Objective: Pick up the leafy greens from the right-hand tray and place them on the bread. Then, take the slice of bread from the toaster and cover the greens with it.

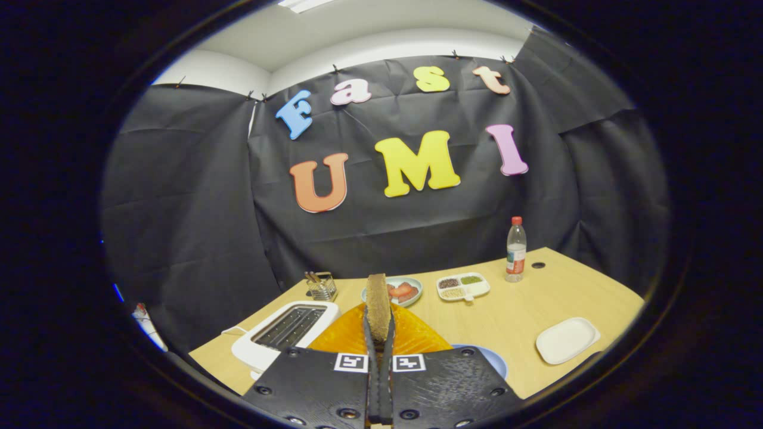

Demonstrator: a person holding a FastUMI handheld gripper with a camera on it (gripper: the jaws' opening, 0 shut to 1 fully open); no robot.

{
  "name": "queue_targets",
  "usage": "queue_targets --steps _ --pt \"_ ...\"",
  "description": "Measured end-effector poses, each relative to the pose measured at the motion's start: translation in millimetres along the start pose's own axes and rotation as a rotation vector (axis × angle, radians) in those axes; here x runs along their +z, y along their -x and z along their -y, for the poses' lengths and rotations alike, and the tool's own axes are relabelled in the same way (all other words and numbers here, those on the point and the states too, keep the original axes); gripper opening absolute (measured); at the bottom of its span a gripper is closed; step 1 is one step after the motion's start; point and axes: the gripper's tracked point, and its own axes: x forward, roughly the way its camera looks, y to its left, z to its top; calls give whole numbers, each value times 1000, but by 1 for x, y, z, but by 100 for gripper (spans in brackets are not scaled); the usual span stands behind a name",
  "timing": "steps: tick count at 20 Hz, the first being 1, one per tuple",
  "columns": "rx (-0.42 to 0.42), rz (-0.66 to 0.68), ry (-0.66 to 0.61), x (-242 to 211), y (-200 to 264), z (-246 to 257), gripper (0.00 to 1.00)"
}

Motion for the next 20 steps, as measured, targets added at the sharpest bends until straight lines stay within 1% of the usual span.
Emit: queue_targets --steps 8,14,17,19,20 --pt "-35 -73 -133 -52 -20 35 1" --pt "-57 -130 -323 -83 -19 58 0" --pt "-85 -149 -358 -92 -18 77 0" --pt "-102 -161 -364 -95 -16 88 7" --pt "-102 -167 -363 -97 -15 92 8"
